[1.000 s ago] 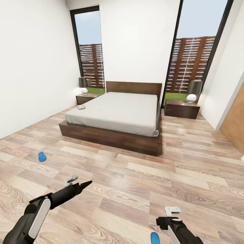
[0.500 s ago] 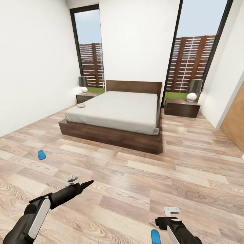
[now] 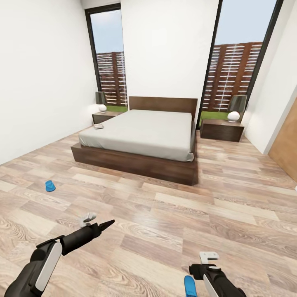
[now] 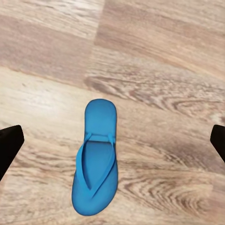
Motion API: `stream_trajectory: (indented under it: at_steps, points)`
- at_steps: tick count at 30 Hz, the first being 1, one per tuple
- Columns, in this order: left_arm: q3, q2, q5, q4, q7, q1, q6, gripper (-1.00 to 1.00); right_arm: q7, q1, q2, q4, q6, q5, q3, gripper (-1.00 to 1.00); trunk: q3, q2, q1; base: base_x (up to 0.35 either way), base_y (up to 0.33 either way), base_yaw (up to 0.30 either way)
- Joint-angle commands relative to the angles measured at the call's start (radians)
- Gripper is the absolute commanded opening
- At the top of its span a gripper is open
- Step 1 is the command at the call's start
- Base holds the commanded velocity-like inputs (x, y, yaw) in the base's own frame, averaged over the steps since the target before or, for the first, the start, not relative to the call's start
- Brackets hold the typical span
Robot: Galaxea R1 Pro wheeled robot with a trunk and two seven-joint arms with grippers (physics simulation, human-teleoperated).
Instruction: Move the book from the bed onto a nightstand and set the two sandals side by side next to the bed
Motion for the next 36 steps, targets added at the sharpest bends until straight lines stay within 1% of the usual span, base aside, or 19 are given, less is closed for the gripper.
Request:
stream_trajectory:
  at_steps: [1, 11, 15, 16, 24, 36]
  points:
    - [0.001, 0.000, 0.004, 0.000, -0.001, 0.000, 0.006, 1.00, -0.004, 0.000, 0.000, -0.001, 0.006, 0.000, 0.000, 1.00, -0.004, -0.008, 0.004, 0.000, 0.000, 0.000]
    - [0.002, 0.000, 0.003, 0.000, 0.000, 0.001, 0.004, 1.00, -0.004, 0.000, 0.004, 0.003, 0.006, -0.001, 0.003, 1.00, -0.035, -0.078, 0.042, 0.000, 0.000, 0.000]
    - [0.002, 0.000, 0.003, 0.000, -0.001, 0.001, 0.005, 1.00, -0.004, 0.000, 0.017, 0.004, 0.006, -0.001, 0.004, 1.00, -0.048, -0.106, 0.057, 0.000, 0.000, 0.000]
    - [0.002, 0.000, 0.003, 0.000, -0.001, 0.002, 0.005, 1.00, -0.004, 0.000, 0.029, 0.006, 0.006, -0.001, 0.004, 1.00, -0.051, -0.113, 0.061, 0.000, 0.000, 0.000]
    - [0.001, -0.001, 0.003, 0.000, -0.001, 0.003, 0.004, 1.00, -0.003, 0.000, 0.031, 0.006, 0.006, -0.001, 0.004, 1.00, -0.076, -0.169, 0.092, 0.000, 0.000, 0.000]
    - [0.001, -0.001, 0.003, 0.000, 0.001, 0.003, 0.003, 1.00, -0.003, 0.000, 0.031, 0.005, 0.006, -0.001, 0.004, 1.00, -0.123, -0.171, 0.097, 0.000, 0.000, 0.000]
